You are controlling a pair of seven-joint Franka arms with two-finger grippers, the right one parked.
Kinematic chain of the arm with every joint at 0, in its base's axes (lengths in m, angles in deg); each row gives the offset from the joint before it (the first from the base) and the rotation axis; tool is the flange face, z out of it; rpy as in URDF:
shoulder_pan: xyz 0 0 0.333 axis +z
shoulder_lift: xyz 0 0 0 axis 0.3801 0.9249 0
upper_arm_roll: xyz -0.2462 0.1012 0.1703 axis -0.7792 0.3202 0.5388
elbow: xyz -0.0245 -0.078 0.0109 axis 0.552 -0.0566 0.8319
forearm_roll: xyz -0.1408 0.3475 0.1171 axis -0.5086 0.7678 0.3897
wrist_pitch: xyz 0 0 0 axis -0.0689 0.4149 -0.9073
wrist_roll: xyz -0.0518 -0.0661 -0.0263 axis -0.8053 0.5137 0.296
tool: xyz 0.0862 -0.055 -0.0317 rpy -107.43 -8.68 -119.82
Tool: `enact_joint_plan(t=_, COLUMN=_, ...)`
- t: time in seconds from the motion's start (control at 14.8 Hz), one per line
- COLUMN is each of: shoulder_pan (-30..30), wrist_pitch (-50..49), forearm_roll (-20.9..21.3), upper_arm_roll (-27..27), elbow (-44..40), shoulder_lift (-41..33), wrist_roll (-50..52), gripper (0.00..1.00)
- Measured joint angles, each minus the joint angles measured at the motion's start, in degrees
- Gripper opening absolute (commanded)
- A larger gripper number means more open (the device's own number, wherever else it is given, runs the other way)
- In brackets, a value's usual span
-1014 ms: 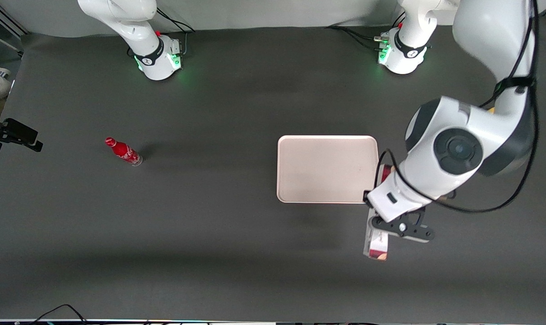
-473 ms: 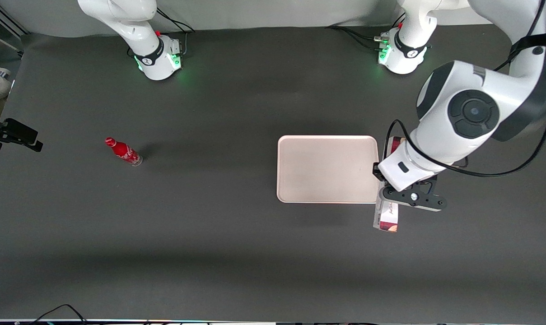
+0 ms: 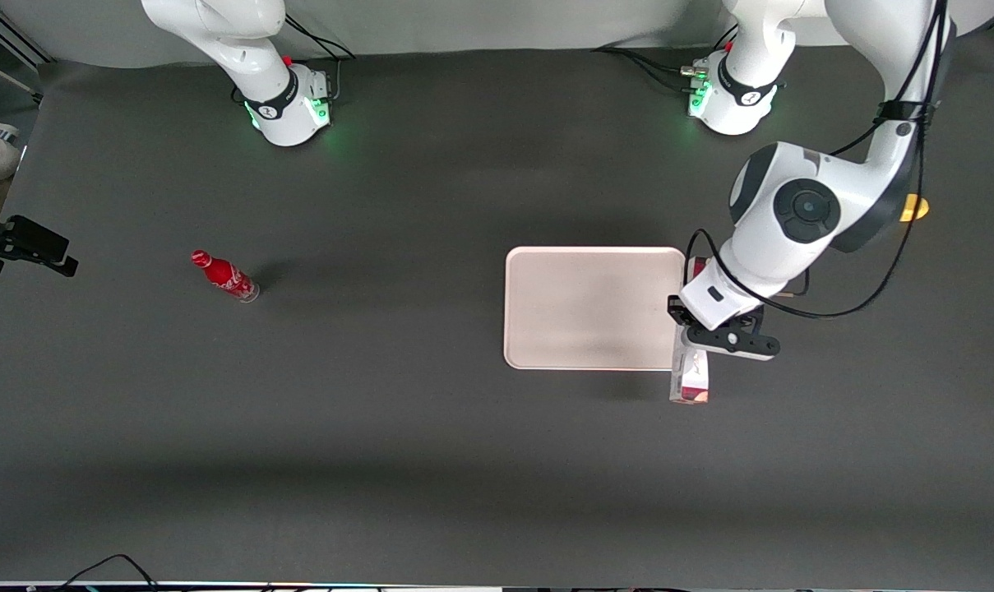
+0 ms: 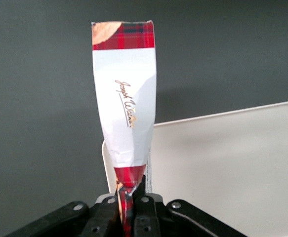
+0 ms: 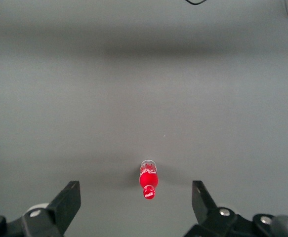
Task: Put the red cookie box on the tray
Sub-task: 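Carry the held cookie box over the white tray's edge, then lower the cookie box upright onto the tray and open the left gripper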
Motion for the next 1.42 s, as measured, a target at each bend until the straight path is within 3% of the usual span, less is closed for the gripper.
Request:
enact_joint_plan(t=0.34, shoulder_pan=0.0, wrist_pitch=15.2, forearm_roll=-0.4, upper_arm_roll=0.0, elbow=15.4, shoulder_lift=-2.6, wrist_roll=3.4, gripper=0.00)
enact_joint_plan(t=0.61, shoulder_pan=-0.2, wrist_pitch=22.6, forearm_roll=-0.4, upper_arm_roll=-0.6, elbow=21.9, shoulder_lift=-3.2, wrist_roll=10.2, gripper=0.00)
enact_joint_plan(t=1.42, shoulder_pan=-0.4, wrist_pitch=30.1, forearm_roll=-0.4, upper_arm_roll=-1.0, elbow=26.6, shoulder_lift=-1.4, wrist_roll=12.9, gripper=0.00)
